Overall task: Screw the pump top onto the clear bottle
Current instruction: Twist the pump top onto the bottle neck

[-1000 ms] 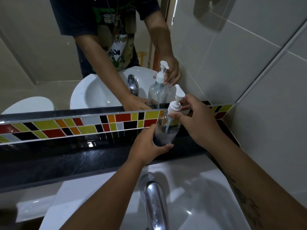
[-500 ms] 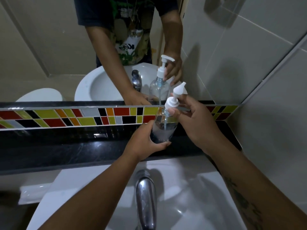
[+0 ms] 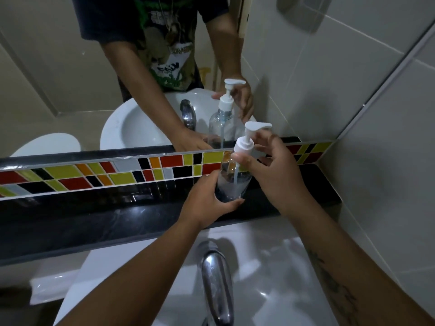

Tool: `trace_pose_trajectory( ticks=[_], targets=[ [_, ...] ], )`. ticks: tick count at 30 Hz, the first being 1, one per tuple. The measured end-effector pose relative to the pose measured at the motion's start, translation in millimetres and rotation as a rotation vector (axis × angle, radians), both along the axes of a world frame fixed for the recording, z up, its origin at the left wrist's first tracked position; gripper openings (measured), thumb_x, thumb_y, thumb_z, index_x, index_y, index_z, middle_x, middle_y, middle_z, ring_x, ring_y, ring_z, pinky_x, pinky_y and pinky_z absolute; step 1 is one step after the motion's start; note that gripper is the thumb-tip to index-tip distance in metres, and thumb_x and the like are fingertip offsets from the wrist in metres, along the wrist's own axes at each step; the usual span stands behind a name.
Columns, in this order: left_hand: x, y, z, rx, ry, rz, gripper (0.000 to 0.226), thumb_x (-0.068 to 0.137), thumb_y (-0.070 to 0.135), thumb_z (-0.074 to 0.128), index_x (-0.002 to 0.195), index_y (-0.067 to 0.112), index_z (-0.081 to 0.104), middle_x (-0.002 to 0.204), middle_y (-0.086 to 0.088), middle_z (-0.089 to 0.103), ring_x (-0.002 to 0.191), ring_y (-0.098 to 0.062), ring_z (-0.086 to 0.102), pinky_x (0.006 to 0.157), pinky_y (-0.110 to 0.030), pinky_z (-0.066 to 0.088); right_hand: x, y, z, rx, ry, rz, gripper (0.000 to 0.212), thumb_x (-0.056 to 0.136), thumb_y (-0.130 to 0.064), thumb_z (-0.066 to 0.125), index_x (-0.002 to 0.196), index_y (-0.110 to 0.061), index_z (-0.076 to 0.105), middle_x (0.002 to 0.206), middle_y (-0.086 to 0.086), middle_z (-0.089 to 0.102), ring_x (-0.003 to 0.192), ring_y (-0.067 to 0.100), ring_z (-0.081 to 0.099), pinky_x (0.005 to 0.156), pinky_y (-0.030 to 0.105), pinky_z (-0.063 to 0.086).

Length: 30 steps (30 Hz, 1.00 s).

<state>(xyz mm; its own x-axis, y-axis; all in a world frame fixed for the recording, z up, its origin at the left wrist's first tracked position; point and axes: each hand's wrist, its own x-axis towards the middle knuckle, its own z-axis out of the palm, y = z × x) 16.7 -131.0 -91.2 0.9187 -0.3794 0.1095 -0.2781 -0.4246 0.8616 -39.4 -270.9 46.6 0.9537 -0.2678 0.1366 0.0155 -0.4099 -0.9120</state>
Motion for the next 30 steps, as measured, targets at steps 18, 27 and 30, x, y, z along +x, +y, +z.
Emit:
trace_pose_trajectory(
  ticks=[18,27,30],
  targets=[
    [3.2,0.2,-7.4,-0.001,0.003,-0.017,0.072,0.068,0.065,0.088,0.128,0.034,0.062,0.127,0.010,0.071,0.117,-0.015,0.068,0.097,-0.045,0.064,2.7,10.2,9.2,-0.185,-0.002,-0.028,0.035,0.087,-0.024,0.068,0.121,-0.025,0.063,0.116,-0.010,0.065,0.110,0.007,0.058,0.092,0.026,0.048],
    [3.0,-0.3,-9.1,0.014,0.003,-0.022,0.070,0.065,0.072,0.080,0.124,0.040,0.060,0.124,0.011,0.069,0.115,-0.017,0.068,0.095,-0.046,0.064,1.9,8.5,10.8,-0.302,-0.033,0.006,0.041,0.089,-0.018,0.066,0.130,-0.018,0.060,0.129,0.001,0.064,0.118,0.013,0.057,0.100,0.032,0.048],
    [3.4,-0.3,-9.2,0.017,0.003,-0.028,0.071,0.066,0.072,0.082,0.126,0.041,0.060,0.126,0.012,0.069,0.117,-0.018,0.067,0.096,-0.047,0.064,2.2,9.1,13.6,-0.324,-0.063,0.001,0.041,0.089,-0.016,0.066,0.129,-0.017,0.060,0.127,-0.001,0.063,0.114,0.008,0.057,0.096,0.018,0.046]
  ],
)
